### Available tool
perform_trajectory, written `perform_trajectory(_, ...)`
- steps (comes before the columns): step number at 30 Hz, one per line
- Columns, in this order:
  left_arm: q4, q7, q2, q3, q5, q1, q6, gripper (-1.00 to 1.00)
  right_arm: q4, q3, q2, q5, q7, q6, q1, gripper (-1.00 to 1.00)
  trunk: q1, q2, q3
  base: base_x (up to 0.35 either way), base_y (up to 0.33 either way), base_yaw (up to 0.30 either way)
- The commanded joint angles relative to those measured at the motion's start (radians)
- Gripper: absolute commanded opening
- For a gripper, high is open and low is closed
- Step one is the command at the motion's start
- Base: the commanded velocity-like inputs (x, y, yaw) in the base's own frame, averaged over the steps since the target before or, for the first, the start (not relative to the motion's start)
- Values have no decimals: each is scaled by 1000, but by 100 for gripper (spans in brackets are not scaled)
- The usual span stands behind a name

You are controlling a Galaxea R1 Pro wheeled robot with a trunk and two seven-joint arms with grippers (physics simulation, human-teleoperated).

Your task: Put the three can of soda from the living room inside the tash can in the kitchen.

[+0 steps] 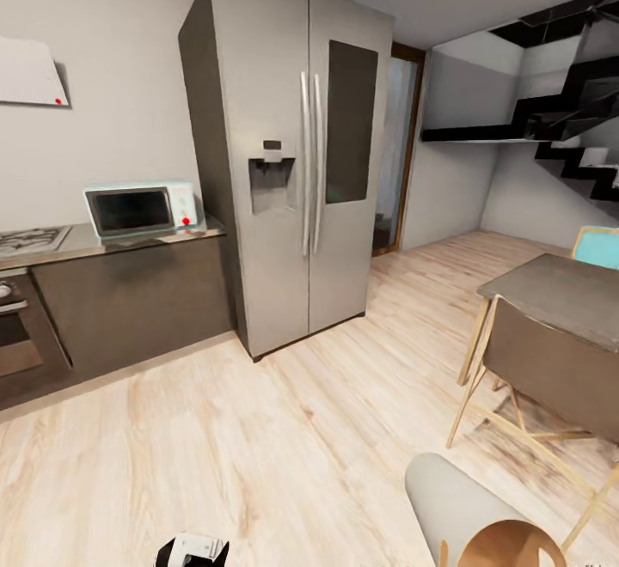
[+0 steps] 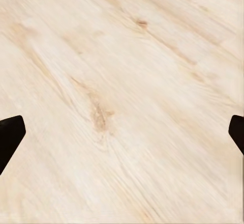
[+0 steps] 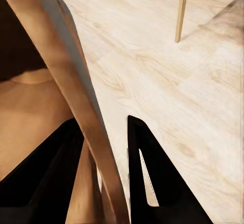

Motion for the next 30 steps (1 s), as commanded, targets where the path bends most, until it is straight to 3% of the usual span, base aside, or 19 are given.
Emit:
perform_trajectory(1, 0, 0, 0, 0, 0, 0, 0, 100, -2, -10, 0, -8, 6, -1, 0, -100, 0, 0, 0, 130, -20, -220)
perform_trajectory(30, 0, 0, 0, 0, 0, 0, -6, 100, -2, -10, 0, -8, 5, -1, 0, -100, 0, 0, -17, 165, -183, -220)
